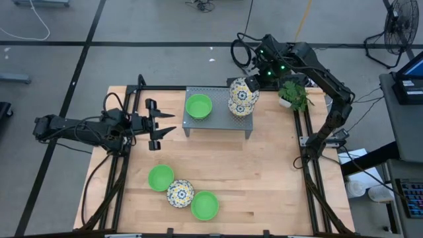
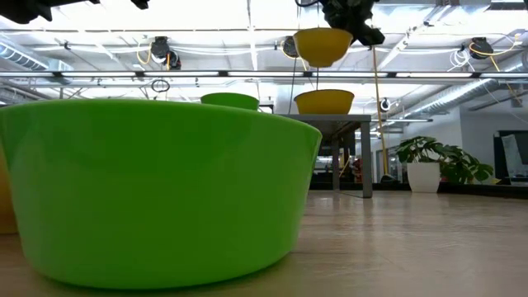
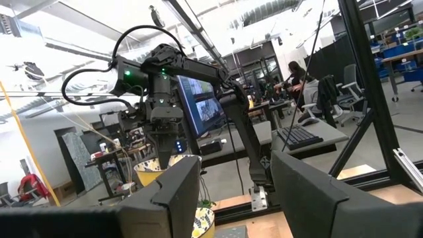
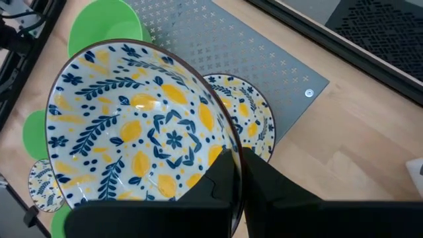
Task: Pick & Place Mini bowls
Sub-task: Stack the white patterned bowl on top of the white patterned bowl on the shelf
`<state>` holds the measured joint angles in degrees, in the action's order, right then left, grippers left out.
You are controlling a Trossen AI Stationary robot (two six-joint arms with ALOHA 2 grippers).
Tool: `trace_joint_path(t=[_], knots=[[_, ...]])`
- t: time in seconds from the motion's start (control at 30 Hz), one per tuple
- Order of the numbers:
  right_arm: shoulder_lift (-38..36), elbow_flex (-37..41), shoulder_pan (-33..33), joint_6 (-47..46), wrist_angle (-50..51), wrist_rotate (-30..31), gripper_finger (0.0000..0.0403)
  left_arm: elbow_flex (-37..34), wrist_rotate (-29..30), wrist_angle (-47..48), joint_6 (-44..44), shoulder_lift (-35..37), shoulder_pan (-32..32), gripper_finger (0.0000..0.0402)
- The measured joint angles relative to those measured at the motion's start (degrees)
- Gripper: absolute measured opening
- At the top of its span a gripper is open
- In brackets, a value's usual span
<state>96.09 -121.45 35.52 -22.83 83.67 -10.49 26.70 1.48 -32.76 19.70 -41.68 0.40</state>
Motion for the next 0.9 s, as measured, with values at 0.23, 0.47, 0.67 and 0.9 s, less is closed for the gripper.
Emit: trace_joint_path(t=[0.23,0.47,0.67,0.9], knots=[[0.0,0.0,-0.02,-0.02,0.01,-0.02,0.0002,0.0,0.0,0.01,0.0,0.01,-0.01,0.0191],[0.03,3.04,-0.02,-0.28,-0.19,-0.06,0.0002,0.0,0.0,0.01,0.0,0.01,0.0,0.0191],[0.04,6.99,-0.02,0.65,-2.2,-0.23,0.0002,0.0,0.0,0.01,0.0,0.01,-0.01,0.0191],[0.02,7.52,0.01,1.07,-2.88,-0.28,0.0002,0.0,0.02,0.01,0.0,0.01,-0.01,0.0191]])
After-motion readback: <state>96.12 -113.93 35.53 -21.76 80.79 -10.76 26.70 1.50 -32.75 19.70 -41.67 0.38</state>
